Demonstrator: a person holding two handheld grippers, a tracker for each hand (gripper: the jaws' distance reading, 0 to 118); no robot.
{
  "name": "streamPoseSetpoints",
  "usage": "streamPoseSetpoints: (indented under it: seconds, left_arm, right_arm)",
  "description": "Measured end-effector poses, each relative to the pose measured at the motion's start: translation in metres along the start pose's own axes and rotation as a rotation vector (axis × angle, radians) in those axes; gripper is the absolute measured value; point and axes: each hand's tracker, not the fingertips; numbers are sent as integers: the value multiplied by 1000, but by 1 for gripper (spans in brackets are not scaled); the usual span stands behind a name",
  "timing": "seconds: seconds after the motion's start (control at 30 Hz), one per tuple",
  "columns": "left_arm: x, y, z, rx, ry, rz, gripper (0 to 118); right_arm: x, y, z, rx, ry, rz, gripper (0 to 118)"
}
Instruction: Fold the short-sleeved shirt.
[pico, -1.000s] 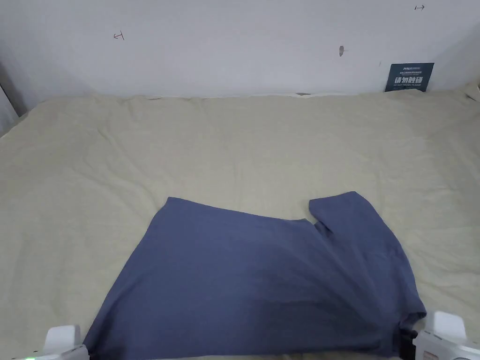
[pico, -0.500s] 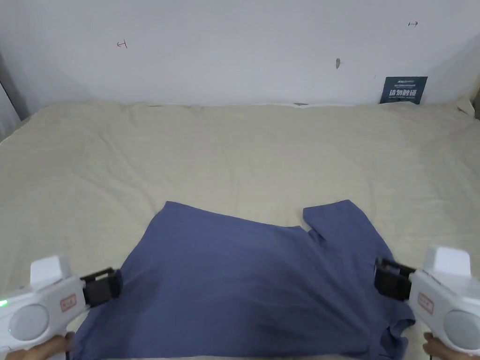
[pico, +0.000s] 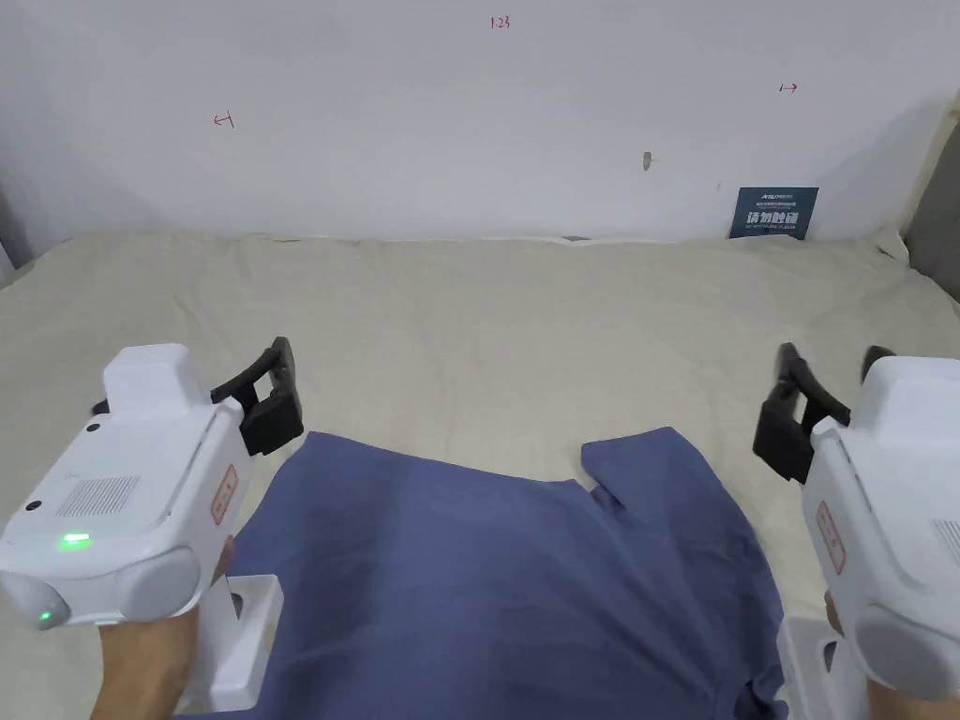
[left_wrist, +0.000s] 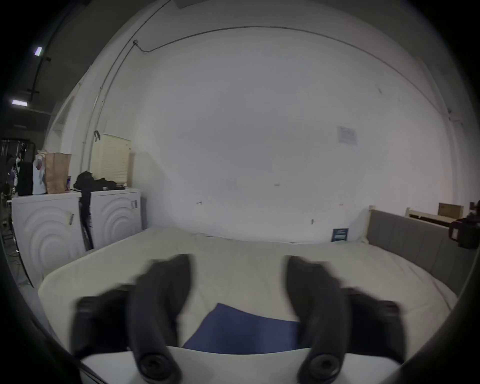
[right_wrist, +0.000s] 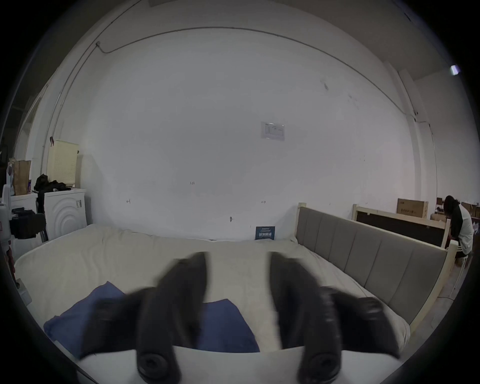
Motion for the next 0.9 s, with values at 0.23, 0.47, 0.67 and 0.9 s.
streamPoseSetpoints:
  seconds: [0.23, 0.47, 0.67, 0.9]
  left_arm:
    - [2, -16, -26, -95, -85, -26, 0]
    - [-16, -31, -111, -340, -141, -15, 0]
    - [-47, -72, -228, -585, -107, 12, 0]
    - [-66, -130, -334, -855, -42, 38, 89]
  right_arm:
    - [0, -13, -19, 3, 12, 16, 1]
    - [-4, -21, -59, -37, 34, 27, 1]
    - [-13, -33, -105, -86, 40, 54, 1]
    - [-19, -59, -157, -155, 14, 80, 1]
